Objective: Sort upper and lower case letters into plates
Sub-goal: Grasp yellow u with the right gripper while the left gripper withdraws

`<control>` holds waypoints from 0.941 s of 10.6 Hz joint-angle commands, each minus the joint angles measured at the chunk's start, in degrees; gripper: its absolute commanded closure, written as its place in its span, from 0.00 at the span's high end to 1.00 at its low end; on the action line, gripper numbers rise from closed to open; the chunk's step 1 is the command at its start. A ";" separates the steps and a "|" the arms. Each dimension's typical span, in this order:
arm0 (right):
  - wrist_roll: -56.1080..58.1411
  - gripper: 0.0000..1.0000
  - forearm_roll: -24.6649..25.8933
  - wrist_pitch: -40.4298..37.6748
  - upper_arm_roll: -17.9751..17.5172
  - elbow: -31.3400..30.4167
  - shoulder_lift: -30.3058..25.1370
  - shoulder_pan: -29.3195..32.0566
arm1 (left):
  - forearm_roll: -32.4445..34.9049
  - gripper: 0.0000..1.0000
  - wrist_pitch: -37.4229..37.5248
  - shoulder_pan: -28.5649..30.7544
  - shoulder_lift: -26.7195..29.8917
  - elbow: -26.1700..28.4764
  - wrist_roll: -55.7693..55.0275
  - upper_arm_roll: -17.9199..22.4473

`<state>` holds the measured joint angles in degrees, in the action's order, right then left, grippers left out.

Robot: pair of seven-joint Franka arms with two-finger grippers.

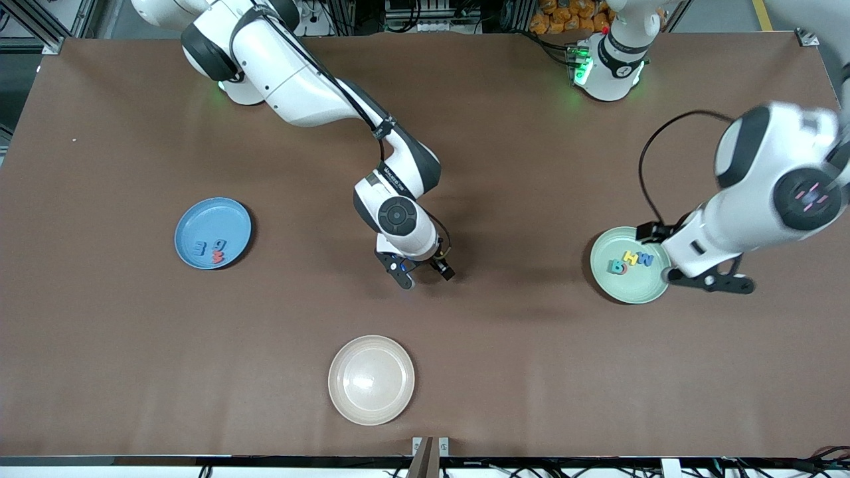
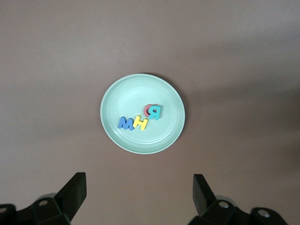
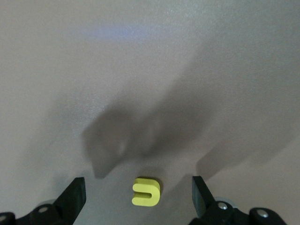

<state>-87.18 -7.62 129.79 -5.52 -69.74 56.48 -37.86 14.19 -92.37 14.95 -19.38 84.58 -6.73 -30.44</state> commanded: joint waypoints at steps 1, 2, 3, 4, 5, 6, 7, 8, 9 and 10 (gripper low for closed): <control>-1.24 1.00 0.15 0.20 0.24 2.07 1.61 -0.98 | -0.30 1.00 1.66 -0.01 5.56 -1.08 0.75 -0.41; -1.32 1.00 0.15 0.20 0.24 2.07 1.70 -1.07 | -1.78 1.00 1.75 -0.01 8.54 -1.08 0.75 -0.32; -1.41 1.00 0.15 0.20 0.16 2.07 1.88 -1.60 | -3.71 1.00 1.84 0.08 11.27 -1.00 0.75 -0.23; -1.33 1.00 0.15 0.20 0.15 2.07 1.97 -1.69 | -4.60 1.00 2.19 0.25 13.04 -1.00 0.84 -0.23; -1.24 1.00 0.15 0.20 0.24 2.07 1.97 -1.78 | -6.52 1.00 2.45 0.34 14.36 -1.00 0.75 -0.32; -0.98 1.00 0.15 0.20 0.24 2.07 1.97 -1.69 | -9.24 1.00 2.72 0.08 16.46 -1.00 0.93 0.72; -0.89 0.88 0.23 0.20 0.24 1.98 1.97 -1.69 | -10.57 1.00 3.15 -2.44 18.22 -0.65 0.84 4.21; -0.89 0.83 0.23 0.20 0.24 1.98 1.97 -1.69 | -10.67 1.00 4.64 -8.12 18.76 -0.64 0.93 9.99; -0.71 0.83 0.23 0.20 0.24 1.98 1.97 -1.69 | -10.67 1.00 4.91 -12.36 19.20 -0.47 1.01 15.18; -0.71 0.83 0.23 0.20 0.24 1.98 1.97 -1.52 | -11.45 1.00 4.92 -13.97 19.12 -0.38 1.62 17.85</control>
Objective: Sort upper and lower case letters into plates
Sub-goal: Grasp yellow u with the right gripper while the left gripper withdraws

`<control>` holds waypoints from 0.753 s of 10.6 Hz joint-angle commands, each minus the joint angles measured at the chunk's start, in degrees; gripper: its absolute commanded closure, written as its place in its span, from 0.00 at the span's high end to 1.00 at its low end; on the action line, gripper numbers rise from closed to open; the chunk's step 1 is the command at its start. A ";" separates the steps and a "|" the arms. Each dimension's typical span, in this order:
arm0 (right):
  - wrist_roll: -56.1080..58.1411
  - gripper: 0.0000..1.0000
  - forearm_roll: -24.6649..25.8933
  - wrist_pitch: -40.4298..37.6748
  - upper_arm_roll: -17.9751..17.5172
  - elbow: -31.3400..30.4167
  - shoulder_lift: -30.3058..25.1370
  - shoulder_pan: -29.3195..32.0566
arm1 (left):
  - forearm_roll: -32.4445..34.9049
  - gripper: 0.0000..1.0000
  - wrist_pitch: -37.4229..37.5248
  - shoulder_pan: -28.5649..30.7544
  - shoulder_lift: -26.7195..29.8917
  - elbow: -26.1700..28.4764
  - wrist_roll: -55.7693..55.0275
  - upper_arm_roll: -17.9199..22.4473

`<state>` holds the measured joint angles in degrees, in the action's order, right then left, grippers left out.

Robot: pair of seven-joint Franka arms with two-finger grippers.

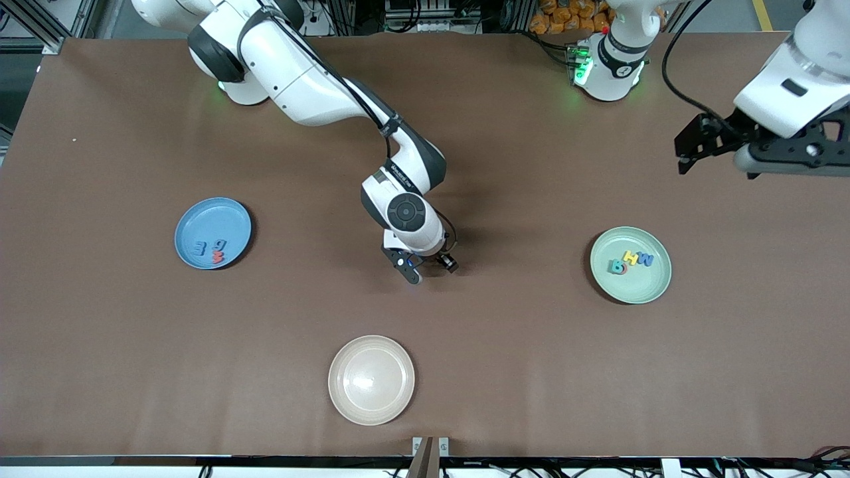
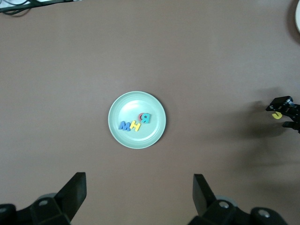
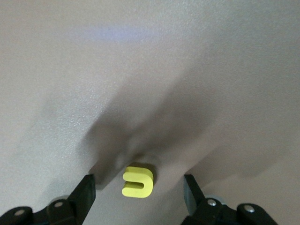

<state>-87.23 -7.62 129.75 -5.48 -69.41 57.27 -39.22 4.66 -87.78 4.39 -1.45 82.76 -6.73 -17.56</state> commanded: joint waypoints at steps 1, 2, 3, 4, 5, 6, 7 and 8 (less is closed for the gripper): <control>-0.66 0.83 0.32 0.24 0.21 1.56 1.17 -0.24 | -2.20 1.00 0.25 -5.51 0.92 1.61 2.24 7.43; -0.66 0.79 0.50 0.16 0.21 1.39 1.17 -0.24 | -2.20 1.00 0.16 -7.97 0.66 1.61 2.16 10.24; -0.58 0.70 0.58 0.24 0.21 1.30 1.17 -0.33 | -2.20 1.00 0.16 -8.69 0.22 1.87 1.98 11.14; -0.57 0.58 0.59 0.16 0.21 1.30 1.17 -0.33 | -1.68 1.00 -0.10 -8.61 0.13 1.96 1.46 11.23; -0.49 0.52 0.67 0.15 0.21 1.21 1.17 -0.33 | -1.33 1.00 -0.11 -8.43 -0.22 1.96 1.11 11.15; -0.49 0.41 0.67 0.15 0.21 1.21 1.17 -0.33 | -1.41 1.00 -0.11 -7.91 -0.31 1.96 1.02 10.97; -0.49 0.33 0.76 0.15 0.21 1.21 1.17 -0.33 | -1.50 1.00 -0.11 -7.73 -0.31 1.96 0.84 11.06; -0.49 0.28 0.76 0.15 0.21 1.12 1.17 -0.41 | -1.50 1.00 -0.02 -7.64 -0.31 1.96 0.23 11.06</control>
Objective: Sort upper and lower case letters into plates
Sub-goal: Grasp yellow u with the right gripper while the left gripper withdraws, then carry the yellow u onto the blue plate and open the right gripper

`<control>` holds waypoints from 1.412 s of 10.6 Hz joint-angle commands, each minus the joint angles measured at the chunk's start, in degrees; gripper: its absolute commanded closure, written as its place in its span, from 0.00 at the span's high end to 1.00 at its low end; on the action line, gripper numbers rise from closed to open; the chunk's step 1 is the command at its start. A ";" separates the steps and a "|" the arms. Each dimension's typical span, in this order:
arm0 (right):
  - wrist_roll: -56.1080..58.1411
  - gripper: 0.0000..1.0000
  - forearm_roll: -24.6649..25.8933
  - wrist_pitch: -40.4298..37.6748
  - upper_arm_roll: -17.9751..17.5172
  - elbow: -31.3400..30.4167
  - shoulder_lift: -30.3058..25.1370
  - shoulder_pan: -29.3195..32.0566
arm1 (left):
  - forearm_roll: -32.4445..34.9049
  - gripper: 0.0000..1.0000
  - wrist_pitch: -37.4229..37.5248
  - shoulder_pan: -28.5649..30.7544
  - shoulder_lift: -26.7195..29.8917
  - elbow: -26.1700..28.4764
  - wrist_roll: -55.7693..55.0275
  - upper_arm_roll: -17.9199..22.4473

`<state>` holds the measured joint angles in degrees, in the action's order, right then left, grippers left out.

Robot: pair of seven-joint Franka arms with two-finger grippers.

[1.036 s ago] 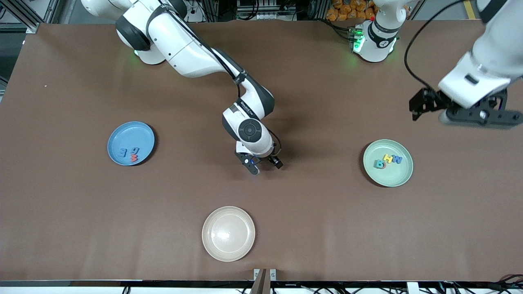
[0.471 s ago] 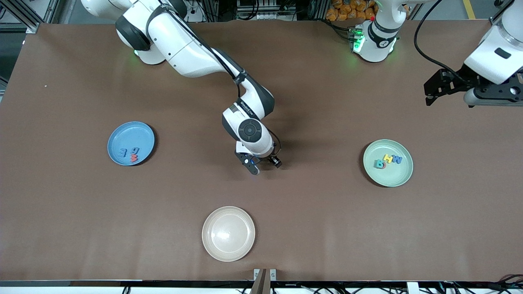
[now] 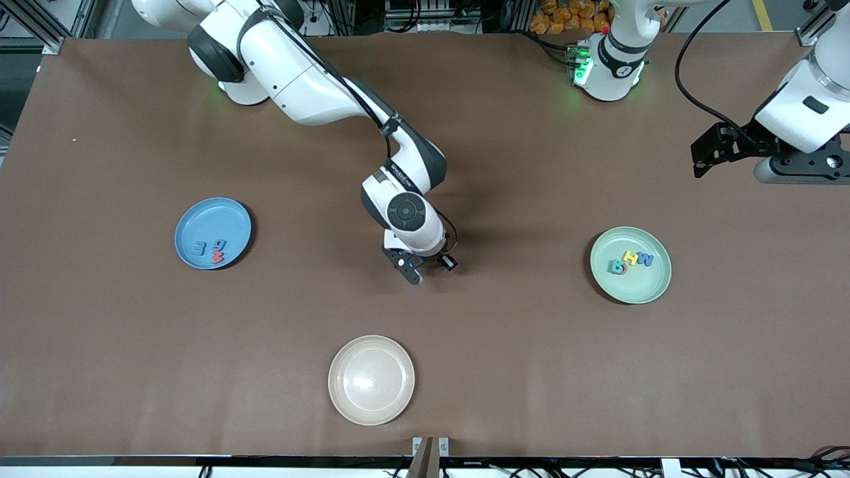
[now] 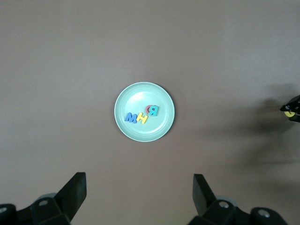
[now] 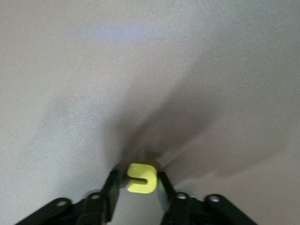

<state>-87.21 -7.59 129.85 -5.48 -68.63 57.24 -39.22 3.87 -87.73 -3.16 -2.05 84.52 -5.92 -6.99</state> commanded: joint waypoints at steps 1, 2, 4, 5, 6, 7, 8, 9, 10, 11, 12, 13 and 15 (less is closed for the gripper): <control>-0.50 0.27 0.83 0.05 0.20 0.25 1.21 -0.42 | -0.70 1.00 -0.07 -0.01 0.29 0.20 -1.11 0.57; -0.50 0.24 0.91 0.05 0.20 0.25 1.12 -0.42 | -0.70 1.00 -0.07 -0.01 0.20 0.20 -1.55 0.57; -0.33 0.14 1.18 0.05 0.20 0.25 1.03 -0.24 | -0.70 1.00 -0.16 -0.09 -0.76 -0.23 -2.25 0.57; -0.15 0.07 1.00 -0.38 0.12 0.34 0.33 0.28 | -0.79 1.00 -0.16 -0.09 -0.85 -0.24 -2.17 0.57; 0.37 0.01 0.65 -0.74 0.11 0.34 -0.98 0.90 | -0.97 1.00 -0.16 0.08 -0.94 -0.32 -1.90 0.66; 1.42 0.00 0.56 -2.65 -0.49 0.42 -1.95 2.21 | -0.88 1.00 -0.07 0.08 -1.46 -0.41 -1.64 0.75; 3.17 0.00 0.56 -5.98 -1.20 0.42 -3.79 3.87 | -0.97 1.00 -0.07 0.17 -1.38 -0.41 -1.99 0.75; 5.19 0.00 0.13 -9.06 -1.29 0.25 -5.89 5.37 | -0.88 1.00 -0.07 1.30 -1.47 -0.41 -2.08 0.83; 7.74 0.00 -0.14 -12.31 -1.29 0.34 -7.13 7.12 | -1.75 1.00 -0.16 3.49 -1.73 -0.41 -1.99 0.66; 10.37 0.00 -0.14 -14.34 -1.29 0.25 -8.19 9.06 | -5.24 1.00 -0.25 5.07 -2.08 -0.41 -2.25 0.75; 13.70 0.00 -0.23 -16.80 -1.29 0.25 -8.98 11.43 | -6.75 1.00 -0.33 5.87 -2.08 -0.41 -2.86 0.75; 17.74 0.00 -0.23 -19.96 -1.20 0.16 -10.21 14.15 | -6.51 1.00 -0.33 5.71 -2.08 -0.33 -4.35 0.83; 26.26 0.00 -0.23 -26.98 -1.12 -0.62 -12.49 19.95 | -3.36 1.00 -0.33 5.27 -2.00 -0.50 -5.86 0.31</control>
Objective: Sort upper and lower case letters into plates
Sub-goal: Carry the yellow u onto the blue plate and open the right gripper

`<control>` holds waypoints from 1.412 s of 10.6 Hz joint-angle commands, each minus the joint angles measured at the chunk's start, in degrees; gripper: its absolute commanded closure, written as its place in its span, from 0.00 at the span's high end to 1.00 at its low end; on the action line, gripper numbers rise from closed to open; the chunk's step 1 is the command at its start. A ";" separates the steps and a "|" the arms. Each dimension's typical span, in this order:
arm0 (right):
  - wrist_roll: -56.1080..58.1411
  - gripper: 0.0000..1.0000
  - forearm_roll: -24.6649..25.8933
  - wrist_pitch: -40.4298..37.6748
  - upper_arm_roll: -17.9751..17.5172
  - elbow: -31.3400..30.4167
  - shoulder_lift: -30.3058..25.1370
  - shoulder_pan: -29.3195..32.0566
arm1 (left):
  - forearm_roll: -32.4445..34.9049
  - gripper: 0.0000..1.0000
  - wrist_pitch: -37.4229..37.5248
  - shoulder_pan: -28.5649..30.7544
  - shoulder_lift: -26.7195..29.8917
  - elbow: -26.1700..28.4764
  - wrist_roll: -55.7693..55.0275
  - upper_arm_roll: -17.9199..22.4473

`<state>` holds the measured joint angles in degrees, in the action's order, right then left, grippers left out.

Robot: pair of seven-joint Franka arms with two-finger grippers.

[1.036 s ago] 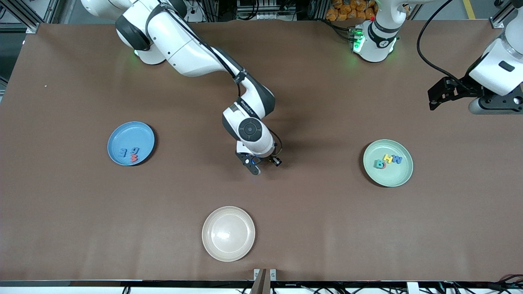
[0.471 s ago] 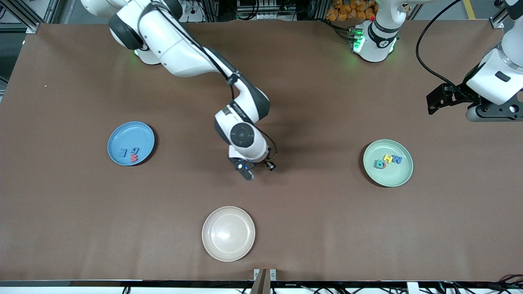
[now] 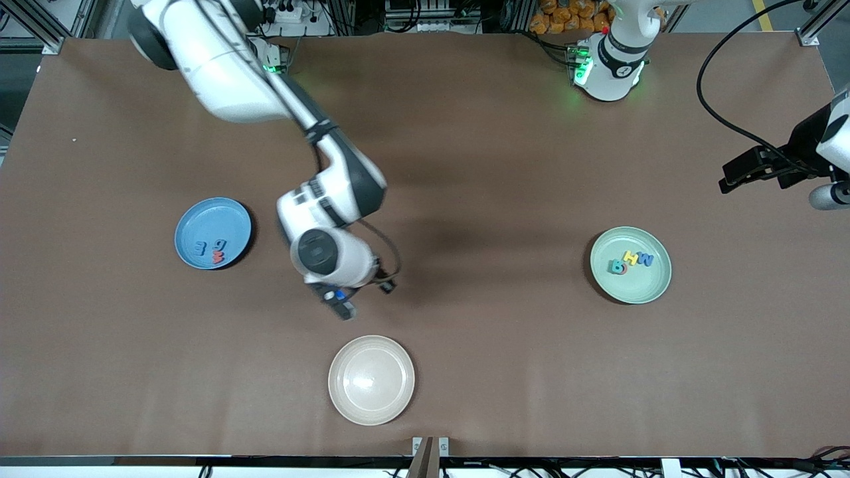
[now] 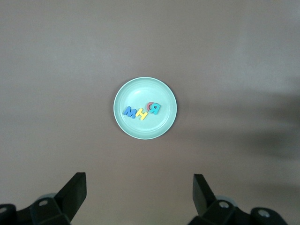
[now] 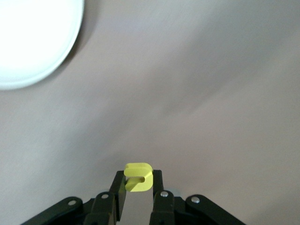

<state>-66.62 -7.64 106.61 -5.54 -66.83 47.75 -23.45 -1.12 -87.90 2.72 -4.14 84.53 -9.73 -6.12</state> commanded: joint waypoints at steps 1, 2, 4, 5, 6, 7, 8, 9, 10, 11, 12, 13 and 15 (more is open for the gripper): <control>10.41 0.00 -0.10 -5.95 -0.88 -4.34 -4.75 7.25 | 3.82 1.00 -0.17 -1.40 0.27 -0.42 -2.39 -1.34; 15.59 0.00 -0.10 -6.93 -0.87 -7.15 -7.03 10.68 | 5.67 1.00 -0.17 -1.67 0.53 -0.42 -3.35 -2.74; 25.79 0.00 -0.10 -9.48 -0.70 -11.81 -10.73 16.92 | 6.30 1.00 -0.17 -1.58 0.62 -0.51 -5.12 -3.20; 29.93 0.00 0.08 -9.40 -0.61 -14.53 -12.31 19.47 | 6.22 1.00 -0.43 -1.58 0.62 -0.51 -4.86 -3.20; 33.80 0.00 0.51 -9.40 -0.44 -16.73 -13.55 21.59 | 6.13 1.00 -0.52 -1.67 0.62 -0.51 -4.86 -3.20; 36.80 0.00 0.87 -9.05 -0.43 -18.67 -14.78 23.09 | 6.22 1.00 -0.86 -1.67 0.62 -0.51 -4.86 -3.28; 39.26 0.00 2.09 -8.96 0.61 -20.08 -15.31 23.71 | 6.22 1.00 -0.87 -1.58 0.62 -0.51 -4.77 -3.29; 42.25 0.00 2.36 -7.74 1.84 -22.62 -16.71 24.59 | 6.22 1.00 -0.87 -1.67 0.62 -0.51 -4.59 -3.29; 45.32 0.00 2.36 -5.56 2.37 -26.21 -18.64 25.38 | 6.22 1.00 -0.87 -1.67 0.62 -0.51 -4.42 -3.29; 49.01 0.00 2.45 -2.66 3.77 -30.60 -20.57 25.82 | 6.22 1.00 -0.87 -1.84 0.53 -0.59 -4.24 -3.29; 52.70 0.00 2.45 0.76 5.09 -34.91 -22.50 26.26 | 6.22 1.00 -0.87 -1.93 0.45 -0.60 -3.89 -3.29; 54.30 0.00 2.45 3.32 5.45 -37.99 -23.57 26.44 | 6.22 1.00 -0.87 -1.93 0.53 -0.60 -3.89 -3.29; 57.38 0.00 2.45 9.20 6.42 -43.88 -24.45 26.88 | 6.22 1.00 -0.87 -1.85 0.53 -0.68 -3.89 -3.29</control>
<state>-11.65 -5.60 111.42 0.90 -103.65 26.96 2.83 3.83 -88.52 0.99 -4.00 84.05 -13.79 -9.25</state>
